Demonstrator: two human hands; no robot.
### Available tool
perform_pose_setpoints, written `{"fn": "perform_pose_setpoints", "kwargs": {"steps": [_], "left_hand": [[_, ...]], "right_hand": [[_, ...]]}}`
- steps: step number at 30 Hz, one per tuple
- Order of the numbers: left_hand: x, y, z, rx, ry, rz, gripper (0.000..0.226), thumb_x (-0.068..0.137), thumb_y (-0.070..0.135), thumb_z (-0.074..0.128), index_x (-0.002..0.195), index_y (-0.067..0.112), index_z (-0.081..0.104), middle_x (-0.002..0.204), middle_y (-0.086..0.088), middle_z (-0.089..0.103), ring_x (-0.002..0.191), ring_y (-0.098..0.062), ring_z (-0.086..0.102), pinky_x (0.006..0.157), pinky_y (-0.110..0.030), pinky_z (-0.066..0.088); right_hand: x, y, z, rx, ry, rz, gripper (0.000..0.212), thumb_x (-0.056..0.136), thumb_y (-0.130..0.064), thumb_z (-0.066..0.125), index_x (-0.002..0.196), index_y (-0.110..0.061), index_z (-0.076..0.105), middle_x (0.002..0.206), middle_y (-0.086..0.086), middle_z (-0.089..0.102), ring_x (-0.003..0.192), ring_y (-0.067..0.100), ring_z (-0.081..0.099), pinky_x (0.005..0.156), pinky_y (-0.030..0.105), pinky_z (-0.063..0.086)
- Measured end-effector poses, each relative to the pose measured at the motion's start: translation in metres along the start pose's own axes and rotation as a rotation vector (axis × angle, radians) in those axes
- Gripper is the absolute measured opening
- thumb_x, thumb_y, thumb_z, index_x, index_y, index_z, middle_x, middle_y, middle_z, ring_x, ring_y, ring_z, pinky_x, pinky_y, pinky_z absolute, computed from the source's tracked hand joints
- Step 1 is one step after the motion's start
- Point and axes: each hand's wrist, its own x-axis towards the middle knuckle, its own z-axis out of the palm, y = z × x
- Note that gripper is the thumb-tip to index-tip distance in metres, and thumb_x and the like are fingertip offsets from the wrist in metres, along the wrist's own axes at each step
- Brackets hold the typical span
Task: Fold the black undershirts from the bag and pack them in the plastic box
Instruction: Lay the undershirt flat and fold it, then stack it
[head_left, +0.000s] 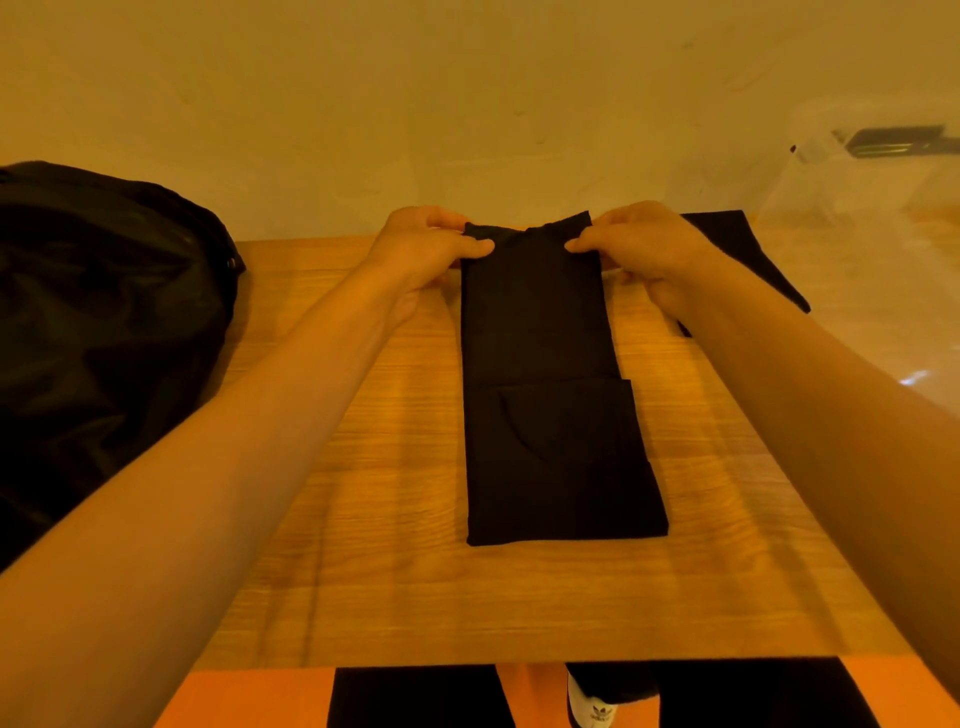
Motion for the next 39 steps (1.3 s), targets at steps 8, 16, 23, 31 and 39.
{"fn": "perform_pose_setpoints", "kwargs": {"steps": [8, 16, 23, 31, 39], "left_hand": [[-0.048, -0.017, -0.018, 0.089, -0.078, 0.323, 0.042, 0.072, 0.004, 0.087, 0.108, 0.020, 0.073, 0.109, -0.002, 0.073, 0.089, 0.001, 0.064, 0.080, -0.016, 0.053], [-0.082, -0.052, -0.021, 0.446, -0.140, 0.570, 0.022, 0.079, 0.015, 0.084, 0.095, 0.029, 0.078, 0.094, 0.016, 0.069, 0.097, -0.001, 0.058, 0.085, -0.015, 0.041], [-0.092, -0.059, -0.020, 0.659, -0.202, 0.645, 0.037, 0.087, -0.006, 0.066, 0.098, 0.027, 0.080, 0.104, 0.015, 0.067, 0.106, -0.012, 0.052, 0.096, -0.033, 0.045], [-0.097, -0.052, 0.001, 0.670, -0.165, 0.654, 0.041, 0.103, 0.010, 0.050, 0.143, 0.019, 0.056, 0.147, 0.003, 0.054, 0.138, -0.005, 0.041, 0.116, -0.022, 0.030], [-0.128, -0.064, -0.011, 0.642, -0.044, 0.601, 0.038, 0.105, 0.025, 0.050, 0.143, 0.026, 0.055, 0.147, 0.006, 0.054, 0.137, -0.001, 0.042, 0.112, -0.016, 0.035]], "right_hand": [[-0.047, 0.026, -0.014, -0.049, -0.030, -0.343, 0.045, 0.082, -0.015, 0.081, 0.123, -0.028, 0.066, 0.094, -0.010, 0.069, 0.097, 0.003, 0.065, 0.083, 0.018, 0.043], [-0.077, 0.067, -0.015, -0.597, 0.051, -0.735, 0.026, 0.083, -0.016, 0.080, 0.102, -0.032, 0.071, 0.098, -0.017, 0.063, 0.100, 0.005, 0.049, 0.104, 0.041, 0.039], [-0.083, 0.086, -0.016, -0.821, 0.031, -0.839, 0.040, 0.088, 0.004, 0.063, 0.115, -0.023, 0.075, 0.114, -0.002, 0.068, 0.111, 0.021, 0.054, 0.101, 0.042, 0.037], [-0.071, 0.076, 0.004, -0.813, 0.026, -0.858, 0.049, 0.104, -0.030, 0.046, 0.152, -0.020, 0.043, 0.156, 0.003, 0.043, 0.147, 0.023, 0.034, 0.118, 0.043, 0.029], [-0.100, 0.101, -0.004, -0.652, 0.077, -0.819, 0.040, 0.099, -0.024, 0.054, 0.139, -0.021, 0.057, 0.142, -0.004, 0.057, 0.137, 0.011, 0.045, 0.116, 0.038, 0.035]]}}
